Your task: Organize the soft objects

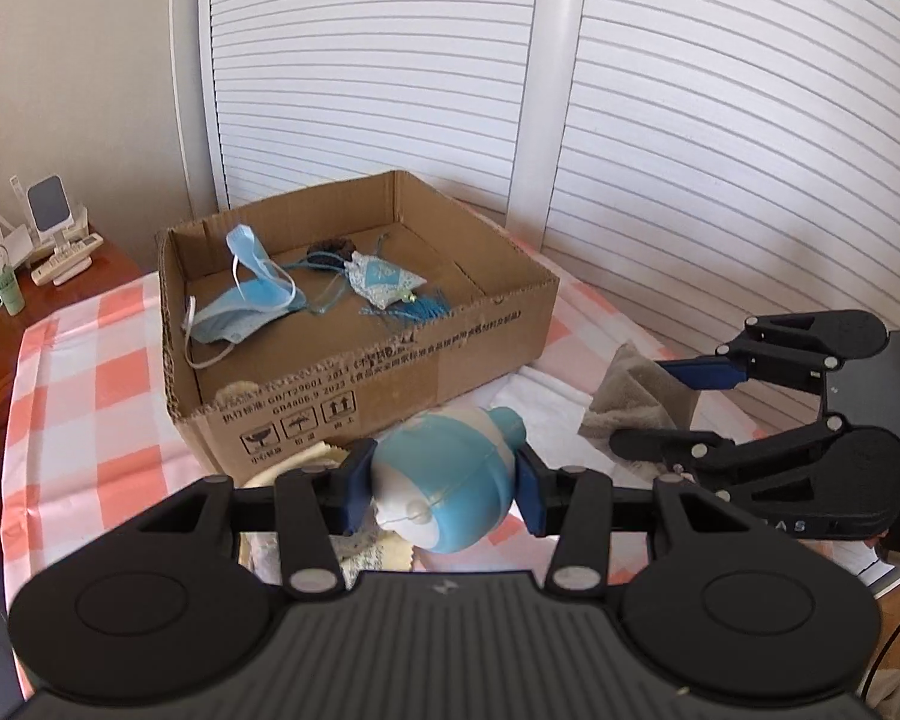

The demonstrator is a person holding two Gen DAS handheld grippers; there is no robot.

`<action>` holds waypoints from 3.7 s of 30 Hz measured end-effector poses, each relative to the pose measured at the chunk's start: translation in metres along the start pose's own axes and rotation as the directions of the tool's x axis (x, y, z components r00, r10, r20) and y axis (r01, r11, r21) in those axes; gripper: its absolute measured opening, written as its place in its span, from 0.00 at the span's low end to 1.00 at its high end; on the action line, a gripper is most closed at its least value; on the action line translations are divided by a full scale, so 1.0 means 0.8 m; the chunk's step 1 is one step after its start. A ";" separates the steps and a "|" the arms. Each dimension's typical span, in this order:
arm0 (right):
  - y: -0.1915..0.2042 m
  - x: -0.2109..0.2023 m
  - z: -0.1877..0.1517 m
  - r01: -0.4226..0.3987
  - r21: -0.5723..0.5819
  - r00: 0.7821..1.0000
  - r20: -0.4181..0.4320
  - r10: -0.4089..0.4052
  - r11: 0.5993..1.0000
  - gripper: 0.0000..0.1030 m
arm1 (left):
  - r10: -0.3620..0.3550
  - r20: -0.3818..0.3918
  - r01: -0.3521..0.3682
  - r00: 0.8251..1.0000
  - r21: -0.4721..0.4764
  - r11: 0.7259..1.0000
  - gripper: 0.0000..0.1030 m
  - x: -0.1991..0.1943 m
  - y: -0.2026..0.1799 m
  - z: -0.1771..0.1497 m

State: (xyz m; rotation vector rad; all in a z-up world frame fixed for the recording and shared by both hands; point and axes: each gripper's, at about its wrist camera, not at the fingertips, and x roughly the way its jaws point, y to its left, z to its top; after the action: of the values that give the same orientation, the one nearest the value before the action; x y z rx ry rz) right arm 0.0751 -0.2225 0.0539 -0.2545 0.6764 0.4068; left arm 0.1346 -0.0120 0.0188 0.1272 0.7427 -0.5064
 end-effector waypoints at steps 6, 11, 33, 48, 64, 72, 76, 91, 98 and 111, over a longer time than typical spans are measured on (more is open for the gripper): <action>-0.003 -0.008 0.009 -0.005 -0.013 1.000 0.021 0.005 1.000 0.48 | 0.023 0.056 -0.025 0.998 0.033 0.999 0.45 -0.001 0.011 0.052; -0.005 -0.009 0.015 -0.003 -0.011 0.999 0.035 0.003 1.000 0.48 | 0.063 0.078 -0.066 0.995 0.031 0.997 0.45 0.020 0.026 0.093; -0.024 -0.002 0.035 0.025 0.030 0.999 0.036 -0.026 0.999 0.48 | 0.164 0.035 -0.161 0.986 -0.066 0.985 0.95 0.045 0.039 0.056; -0.030 0.025 0.100 0.007 0.023 0.997 0.077 -0.009 1.000 0.48 | 0.289 0.089 -0.275 0.953 -0.145 0.951 0.99 -0.018 0.009 -0.012; -0.089 0.197 0.219 0.053 0.091 0.998 -0.039 -0.050 0.994 0.54 | 0.341 0.048 -0.327 0.939 -0.183 0.927 0.99 -0.030 0.011 -0.046; -0.097 0.195 0.210 0.079 0.157 0.997 -0.036 -0.075 0.984 1.00 | 0.343 0.038 -0.330 0.939 -0.191 0.925 0.99 -0.034 0.015 -0.052; -0.084 0.165 0.198 0.078 0.140 0.997 -0.035 -0.074 0.987 1.00 | 0.339 0.036 -0.327 0.940 -0.194 0.925 0.99 -0.036 0.016 -0.055; -0.039 0.086 0.104 0.065 0.177 0.996 -0.073 -0.053 0.982 1.00 | 0.329 0.050 -0.314 0.943 -0.189 0.930 0.99 -0.049 0.012 -0.065; -0.011 0.089 0.028 0.095 0.182 0.983 -0.170 -0.064 0.979 1.00 | 0.324 0.037 -0.312 0.945 -0.187 0.932 0.99 -0.044 0.012 -0.068; 0.008 0.111 -0.015 0.086 0.152 0.966 -0.255 -0.045 0.985 1.00 | 0.312 0.002 -0.309 0.950 -0.142 0.941 0.99 -0.023 0.003 -0.065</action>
State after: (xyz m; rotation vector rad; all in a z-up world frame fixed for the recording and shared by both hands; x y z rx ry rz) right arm 0.1288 -0.1962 -0.0133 -0.1742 0.9426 0.2556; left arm 0.0922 0.0126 -0.0070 0.1045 0.7157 -0.1534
